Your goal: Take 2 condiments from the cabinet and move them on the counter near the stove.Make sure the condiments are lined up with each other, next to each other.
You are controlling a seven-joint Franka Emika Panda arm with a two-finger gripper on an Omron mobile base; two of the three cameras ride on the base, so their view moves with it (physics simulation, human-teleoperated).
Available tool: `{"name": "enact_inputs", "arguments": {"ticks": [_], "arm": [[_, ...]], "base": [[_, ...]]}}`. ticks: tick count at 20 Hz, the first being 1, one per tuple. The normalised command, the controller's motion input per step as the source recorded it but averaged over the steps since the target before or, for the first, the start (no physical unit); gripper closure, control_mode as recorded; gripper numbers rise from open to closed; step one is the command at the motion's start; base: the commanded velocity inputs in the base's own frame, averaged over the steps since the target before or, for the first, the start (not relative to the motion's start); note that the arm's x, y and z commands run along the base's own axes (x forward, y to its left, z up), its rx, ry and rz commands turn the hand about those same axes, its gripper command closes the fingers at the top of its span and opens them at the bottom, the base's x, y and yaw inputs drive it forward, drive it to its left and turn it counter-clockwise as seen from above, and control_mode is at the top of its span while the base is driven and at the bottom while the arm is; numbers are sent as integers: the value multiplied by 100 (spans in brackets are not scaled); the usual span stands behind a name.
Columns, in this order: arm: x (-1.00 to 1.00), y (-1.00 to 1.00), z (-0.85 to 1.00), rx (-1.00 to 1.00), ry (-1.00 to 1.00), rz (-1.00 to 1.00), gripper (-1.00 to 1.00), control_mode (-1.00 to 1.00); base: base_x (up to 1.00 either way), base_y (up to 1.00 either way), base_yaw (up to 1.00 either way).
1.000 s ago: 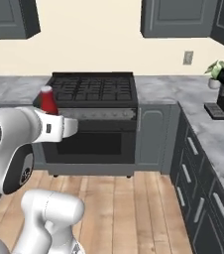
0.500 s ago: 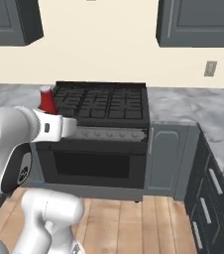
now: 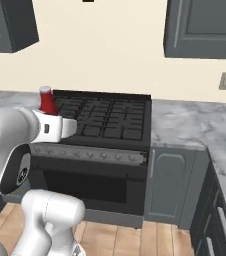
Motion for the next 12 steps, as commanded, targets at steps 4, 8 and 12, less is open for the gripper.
{"name": "enact_inputs", "arguments": {"ticks": [4, 8, 12], "arm": [[0, 0, 0, 0, 0, 0, 100, 100], [0, 0, 0, 0, 0, 0, 100, 100], [0, 0, 0, 0, 0, 0, 100, 100]], "base": [[54, -55, 16], [52, -52, 14], [54, -48, 12]]}}
